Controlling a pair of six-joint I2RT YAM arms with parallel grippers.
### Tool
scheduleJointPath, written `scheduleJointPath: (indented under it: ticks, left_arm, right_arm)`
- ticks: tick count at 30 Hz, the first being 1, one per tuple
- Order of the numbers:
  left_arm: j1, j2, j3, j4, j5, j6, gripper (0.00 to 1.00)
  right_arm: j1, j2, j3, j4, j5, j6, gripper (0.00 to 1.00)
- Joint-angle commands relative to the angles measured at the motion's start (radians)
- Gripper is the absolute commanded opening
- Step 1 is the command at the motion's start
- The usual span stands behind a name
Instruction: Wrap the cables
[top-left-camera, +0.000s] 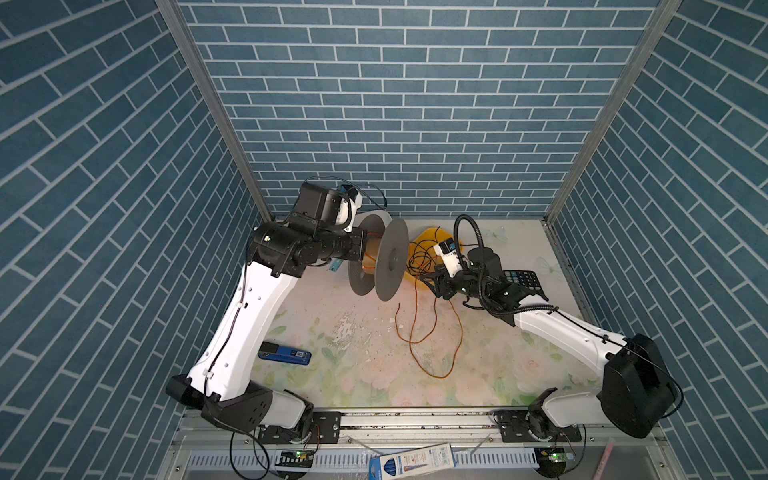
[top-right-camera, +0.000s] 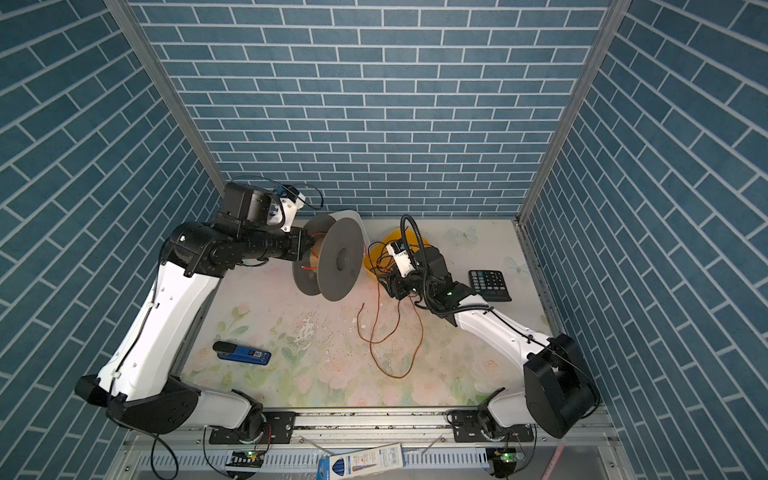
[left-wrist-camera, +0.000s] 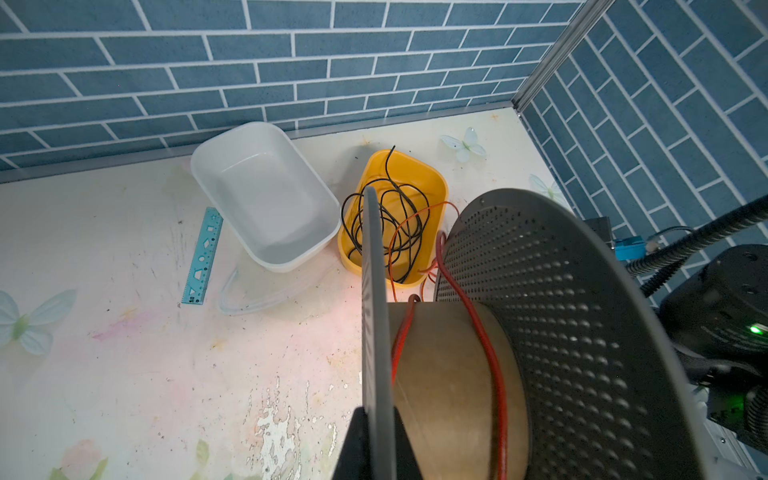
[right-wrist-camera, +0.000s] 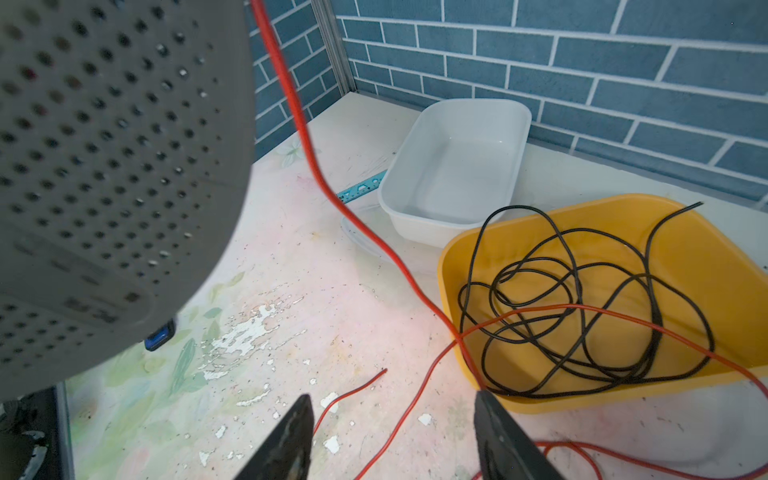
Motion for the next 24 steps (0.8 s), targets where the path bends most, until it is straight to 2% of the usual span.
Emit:
scheduleJointPath:
  ticks: [1, 10, 16, 19, 24]
  left_arm:
    - [0.008, 0.010, 0.068, -0.019, 0.043, 0.015, 0.00]
    - [0.011, 0.045, 0.140, -0.065, 0.076, 0.015, 0.00]
    - [0.018, 0.052, 0.176, -0.085, 0.079, 0.017, 0.00]
    - [0.021, 0.063, 0.198, -0.100, 0.086, 0.019, 0.00]
    - [0.058, 0.068, 0.213, -0.106, 0.110, 0.010, 0.00]
  right_arm:
    - [-0.012, -0.003, -0.036, 0.031, -0.033, -0.079, 0.60]
    - [-0.016, 0.115, 0.018, 0.035, -0.163, -0.162, 0.58]
    - [-0.016, 0.185, 0.044, 0.066, -0.182, -0.168, 0.55]
    - [-0.016, 0.227, 0.063, 0.077, -0.183, -0.170, 0.46]
    - [-0.016, 0.253, 0.056, 0.107, -0.174, -0.153, 0.14]
